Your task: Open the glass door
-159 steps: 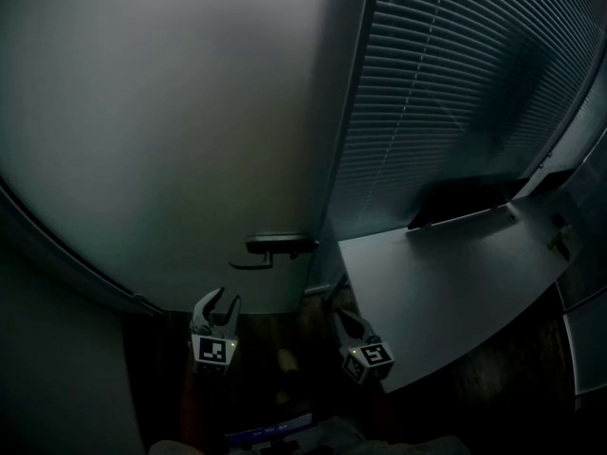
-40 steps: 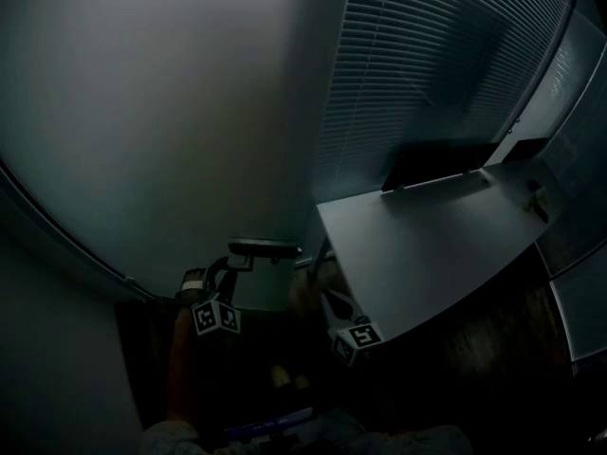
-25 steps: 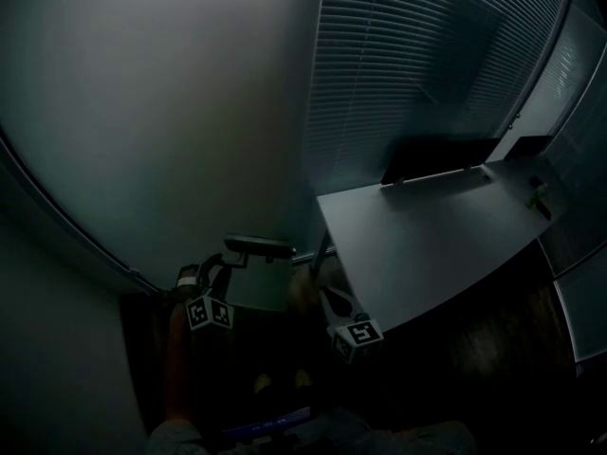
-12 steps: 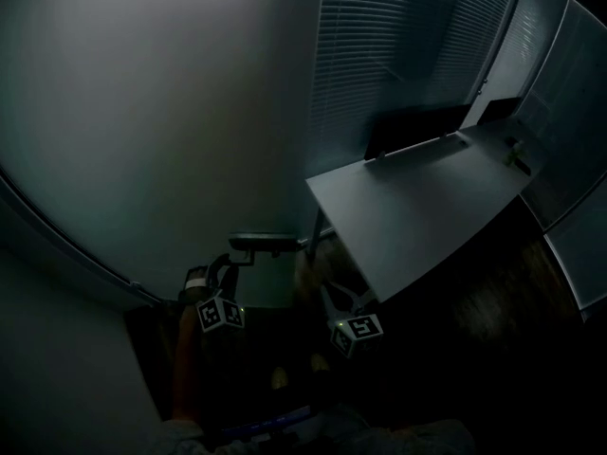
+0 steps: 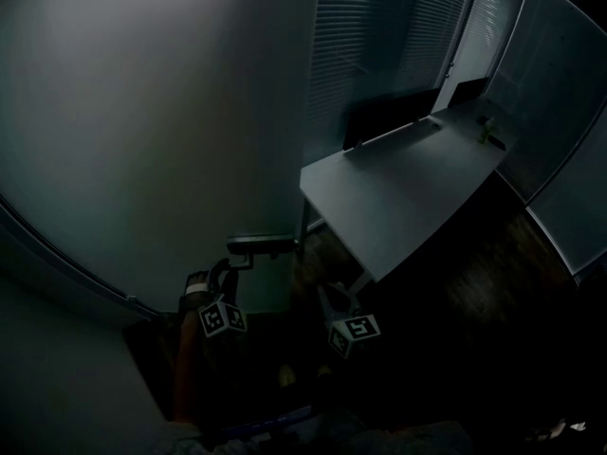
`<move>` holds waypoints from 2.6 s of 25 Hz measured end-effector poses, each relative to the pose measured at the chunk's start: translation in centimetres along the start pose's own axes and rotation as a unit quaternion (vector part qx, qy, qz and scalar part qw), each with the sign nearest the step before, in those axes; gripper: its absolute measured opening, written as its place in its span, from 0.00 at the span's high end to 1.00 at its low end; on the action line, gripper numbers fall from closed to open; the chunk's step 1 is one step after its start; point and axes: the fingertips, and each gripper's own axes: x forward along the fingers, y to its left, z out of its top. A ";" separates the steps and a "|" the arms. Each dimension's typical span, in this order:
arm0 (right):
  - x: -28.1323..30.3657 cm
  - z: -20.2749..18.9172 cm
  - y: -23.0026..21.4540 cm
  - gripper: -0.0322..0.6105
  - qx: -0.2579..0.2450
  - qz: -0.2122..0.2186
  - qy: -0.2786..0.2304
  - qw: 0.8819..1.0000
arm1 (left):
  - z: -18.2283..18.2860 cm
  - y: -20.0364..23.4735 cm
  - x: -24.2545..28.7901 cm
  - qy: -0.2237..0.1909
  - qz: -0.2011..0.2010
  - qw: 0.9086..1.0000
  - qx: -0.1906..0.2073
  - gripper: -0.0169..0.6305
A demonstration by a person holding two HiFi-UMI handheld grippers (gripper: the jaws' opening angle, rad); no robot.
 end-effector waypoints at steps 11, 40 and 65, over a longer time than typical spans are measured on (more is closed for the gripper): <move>-2.9 -0.7 -0.1 0.95 0.012 -0.031 -0.001 0.999 | 0.0 -0.5 -1.8 -0.005 -0.005 1.000 0.012 0.75; -12.8 -5.6 9.1 0.95 0.020 -0.099 -0.025 0.995 | -1.1 -4.6 -8.9 -0.063 -0.022 0.996 0.056 0.76; -20.3 -8.5 17.7 0.95 0.009 -0.107 -0.030 0.994 | -4.5 -8.9 -20.5 -0.090 -0.043 0.993 0.069 0.75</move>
